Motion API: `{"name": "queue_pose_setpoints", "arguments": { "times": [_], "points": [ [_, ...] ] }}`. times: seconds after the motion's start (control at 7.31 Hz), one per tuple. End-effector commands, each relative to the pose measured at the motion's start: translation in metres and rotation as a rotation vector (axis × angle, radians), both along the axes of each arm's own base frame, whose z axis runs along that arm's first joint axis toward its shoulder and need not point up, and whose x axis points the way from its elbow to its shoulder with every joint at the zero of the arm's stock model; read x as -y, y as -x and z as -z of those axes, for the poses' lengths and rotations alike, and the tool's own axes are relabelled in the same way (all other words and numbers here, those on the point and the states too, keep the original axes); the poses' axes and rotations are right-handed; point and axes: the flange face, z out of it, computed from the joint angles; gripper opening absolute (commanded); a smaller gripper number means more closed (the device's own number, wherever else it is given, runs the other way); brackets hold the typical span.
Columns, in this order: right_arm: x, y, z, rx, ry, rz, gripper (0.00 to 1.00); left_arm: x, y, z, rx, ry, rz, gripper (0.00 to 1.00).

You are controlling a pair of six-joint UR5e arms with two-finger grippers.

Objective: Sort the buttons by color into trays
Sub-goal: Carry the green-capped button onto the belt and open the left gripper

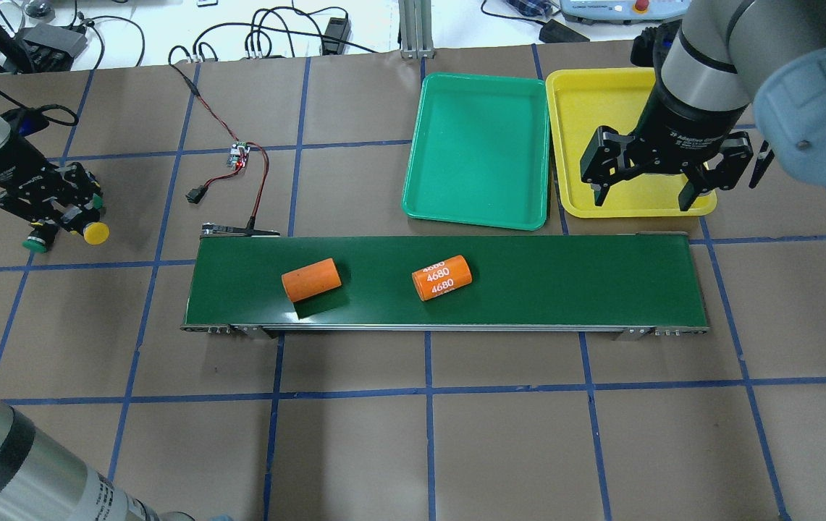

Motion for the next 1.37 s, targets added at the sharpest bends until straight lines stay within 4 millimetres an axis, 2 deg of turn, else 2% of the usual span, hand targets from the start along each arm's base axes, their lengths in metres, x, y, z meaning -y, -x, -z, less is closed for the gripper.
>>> {"name": "queue_pose_setpoints", "arguments": {
  "times": [0.0, 0.14, 0.27, 0.41, 0.55, 0.68, 0.82, 0.96, 1.09, 1.23],
  "points": [
    [0.0, 0.0, 0.001, 0.002, -0.002, 0.0, 1.0, -0.028, 0.091, -0.035, -0.025, 0.014, 0.163, 0.0],
    [0.0, 0.0, 0.0, 0.002, -0.001, 0.0, 1.0, -0.039, 0.129, -0.031, -0.045, 0.015, 0.292, 0.0],
    [0.0, 0.0, 0.0, 0.0, -0.001, 0.0, 1.0, -0.049, 0.189, -0.017, -0.063, -0.01, 0.417, 0.0],
    [-0.001, 0.0, 0.0, 0.0, -0.001, 0.0, 1.0, -0.048, 0.244, -0.019, -0.037, 0.021, 0.517, 0.0],
    [0.0, 0.0, 0.0, 0.002, -0.001, 0.0, 1.0, -0.058, 0.275, -0.022, -0.037, 0.025, 0.57, 0.0],
    [0.0, 0.0, 0.0, 0.002, -0.001, 0.0, 1.0, -0.067, 0.28, -0.011, -0.05, 0.004, 0.589, 0.06],
    [-0.001, 0.0, 0.0, -0.003, 0.001, 0.0, 1.0, -0.078, 0.282, -0.004, -0.055, -0.015, 0.58, 0.55],
    [0.0, 0.0, 0.0, 0.002, -0.001, 0.0, 1.0, -0.082, 0.283, 0.0, -0.057, -0.022, 0.578, 0.78],
    [0.0, 0.0, 0.0, -0.001, -0.001, -0.002, 1.0, -0.08, 0.283, 0.0, -0.051, -0.01, 0.576, 0.95],
    [0.0, 0.0, 0.0, -0.001, -0.001, -0.002, 1.0, -0.069, 0.28, -0.014, -0.028, 0.046, 0.577, 1.0]
  ]
}}
